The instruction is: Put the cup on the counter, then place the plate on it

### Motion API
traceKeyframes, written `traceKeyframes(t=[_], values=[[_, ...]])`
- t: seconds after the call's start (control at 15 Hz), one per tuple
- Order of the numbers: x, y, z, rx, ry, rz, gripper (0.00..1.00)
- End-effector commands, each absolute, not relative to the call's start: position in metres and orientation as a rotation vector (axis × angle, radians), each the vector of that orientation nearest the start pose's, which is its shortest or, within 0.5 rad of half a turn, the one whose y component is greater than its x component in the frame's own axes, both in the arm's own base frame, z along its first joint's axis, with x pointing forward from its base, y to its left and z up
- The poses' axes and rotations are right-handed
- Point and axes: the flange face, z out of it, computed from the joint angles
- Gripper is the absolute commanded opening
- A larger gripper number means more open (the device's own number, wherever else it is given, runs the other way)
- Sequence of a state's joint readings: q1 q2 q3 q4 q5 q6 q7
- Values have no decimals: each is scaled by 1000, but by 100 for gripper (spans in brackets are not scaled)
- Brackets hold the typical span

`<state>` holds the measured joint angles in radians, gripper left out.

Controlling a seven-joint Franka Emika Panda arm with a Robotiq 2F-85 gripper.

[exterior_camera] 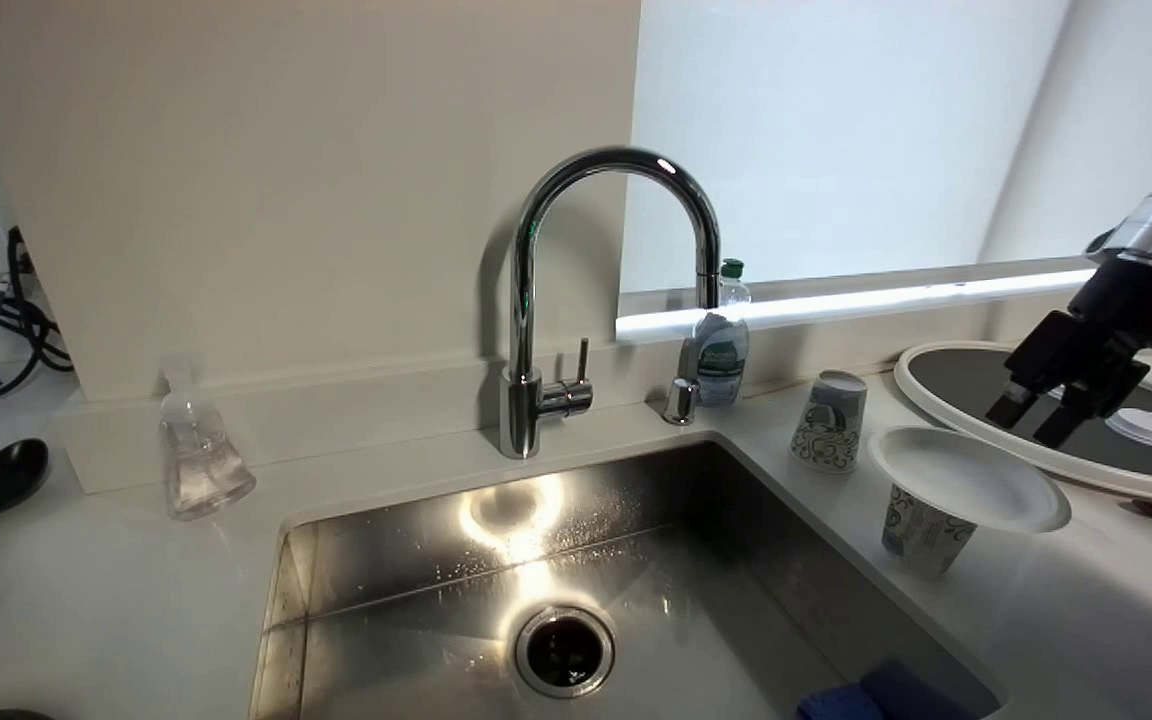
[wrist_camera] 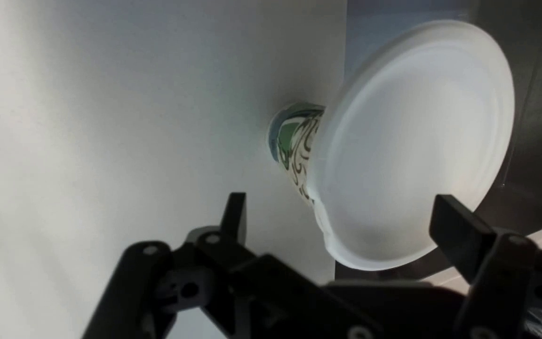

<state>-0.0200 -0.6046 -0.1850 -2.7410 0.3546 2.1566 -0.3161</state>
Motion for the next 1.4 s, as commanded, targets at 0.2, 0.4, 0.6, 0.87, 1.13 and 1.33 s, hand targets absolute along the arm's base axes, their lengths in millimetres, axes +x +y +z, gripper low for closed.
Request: traceKeyframes(t=[0.2, 0.4, 0.6, 0.87, 1.13, 1.33], values=[[333, -32, 422, -2883, 118, -130, 100], [328, -18, 428, -2931, 124, -99, 100], [322, -4, 430, -2958, 124, -57, 100], [317, 14, 439, -2968, 117, 28, 100], [316, 30, 448, -2974, 102, 80, 100], [318, 42, 453, -3003, 105, 76, 100]])
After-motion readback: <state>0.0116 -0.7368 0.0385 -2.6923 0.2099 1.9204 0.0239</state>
